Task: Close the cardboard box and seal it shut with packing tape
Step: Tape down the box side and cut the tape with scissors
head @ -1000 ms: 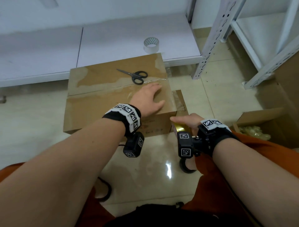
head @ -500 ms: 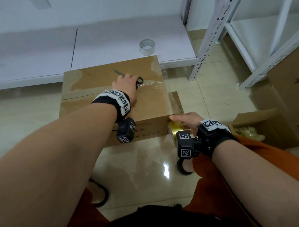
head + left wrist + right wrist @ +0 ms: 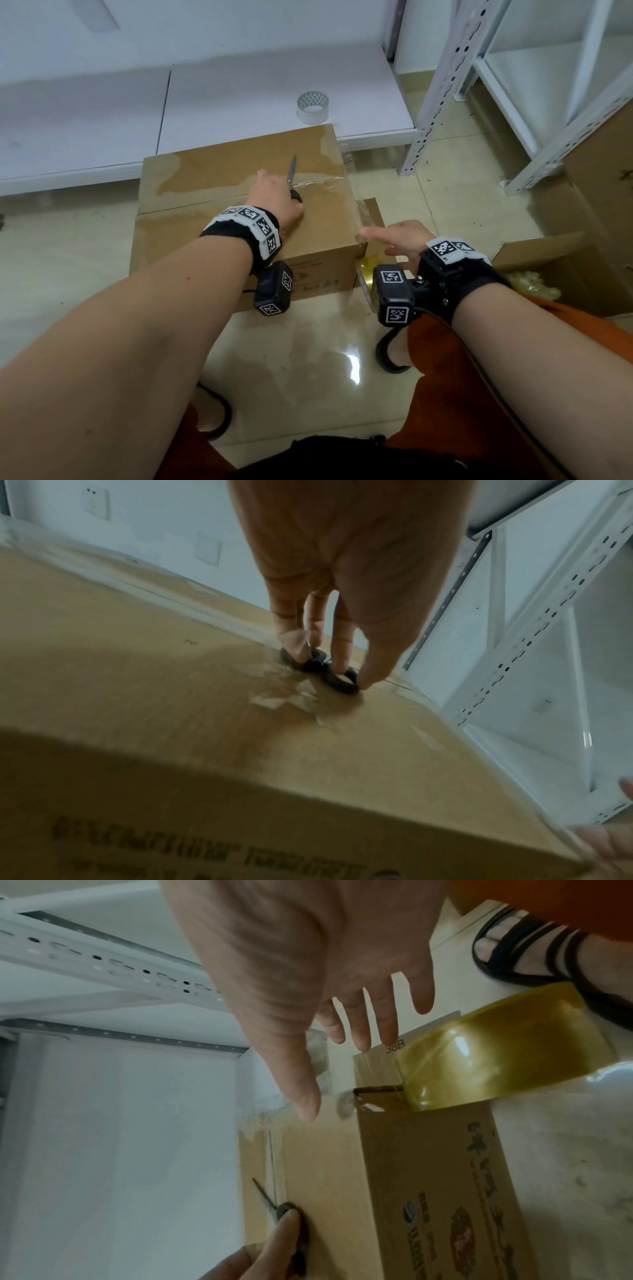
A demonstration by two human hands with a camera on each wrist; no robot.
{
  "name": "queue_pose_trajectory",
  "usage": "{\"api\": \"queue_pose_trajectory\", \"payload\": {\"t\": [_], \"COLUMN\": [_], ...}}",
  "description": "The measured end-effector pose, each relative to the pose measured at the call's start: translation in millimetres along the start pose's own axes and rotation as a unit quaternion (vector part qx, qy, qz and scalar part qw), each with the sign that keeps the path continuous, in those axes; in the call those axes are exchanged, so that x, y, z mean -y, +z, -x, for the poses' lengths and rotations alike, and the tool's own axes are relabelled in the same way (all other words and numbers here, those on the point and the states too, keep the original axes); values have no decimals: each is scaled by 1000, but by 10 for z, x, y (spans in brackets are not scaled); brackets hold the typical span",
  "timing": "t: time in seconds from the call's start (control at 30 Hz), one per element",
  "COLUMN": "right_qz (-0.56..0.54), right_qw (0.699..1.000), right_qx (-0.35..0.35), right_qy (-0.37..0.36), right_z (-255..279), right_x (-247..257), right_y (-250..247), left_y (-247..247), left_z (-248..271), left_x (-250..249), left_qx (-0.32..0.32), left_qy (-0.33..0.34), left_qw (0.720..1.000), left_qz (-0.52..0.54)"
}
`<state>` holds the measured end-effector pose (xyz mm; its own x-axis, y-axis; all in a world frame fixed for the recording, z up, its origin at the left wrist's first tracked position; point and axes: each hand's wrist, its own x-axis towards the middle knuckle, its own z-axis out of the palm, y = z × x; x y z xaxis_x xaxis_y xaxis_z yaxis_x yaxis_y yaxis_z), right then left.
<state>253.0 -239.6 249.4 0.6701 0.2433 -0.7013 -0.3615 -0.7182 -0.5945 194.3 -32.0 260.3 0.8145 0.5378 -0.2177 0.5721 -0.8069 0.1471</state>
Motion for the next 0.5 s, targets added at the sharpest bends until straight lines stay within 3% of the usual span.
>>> {"api": "queue_pose_trajectory", "payload": {"t": [0.2, 0.5], "right_qz": [-7, -4], "right_qw": [998, 994], "right_qx": [-24, -31], "right_qy": [-56, -106], "right_z": [129, 201], "right_x": [143, 313], "right_y": [-70, -200], "left_y": [-17, -35], "left_z": [54, 83], "left_x": [-67, -247], "left_qx": [3, 120], "left_qy": [-77, 22], "left_qw": [996, 992], "left_qz": [49, -16]}}
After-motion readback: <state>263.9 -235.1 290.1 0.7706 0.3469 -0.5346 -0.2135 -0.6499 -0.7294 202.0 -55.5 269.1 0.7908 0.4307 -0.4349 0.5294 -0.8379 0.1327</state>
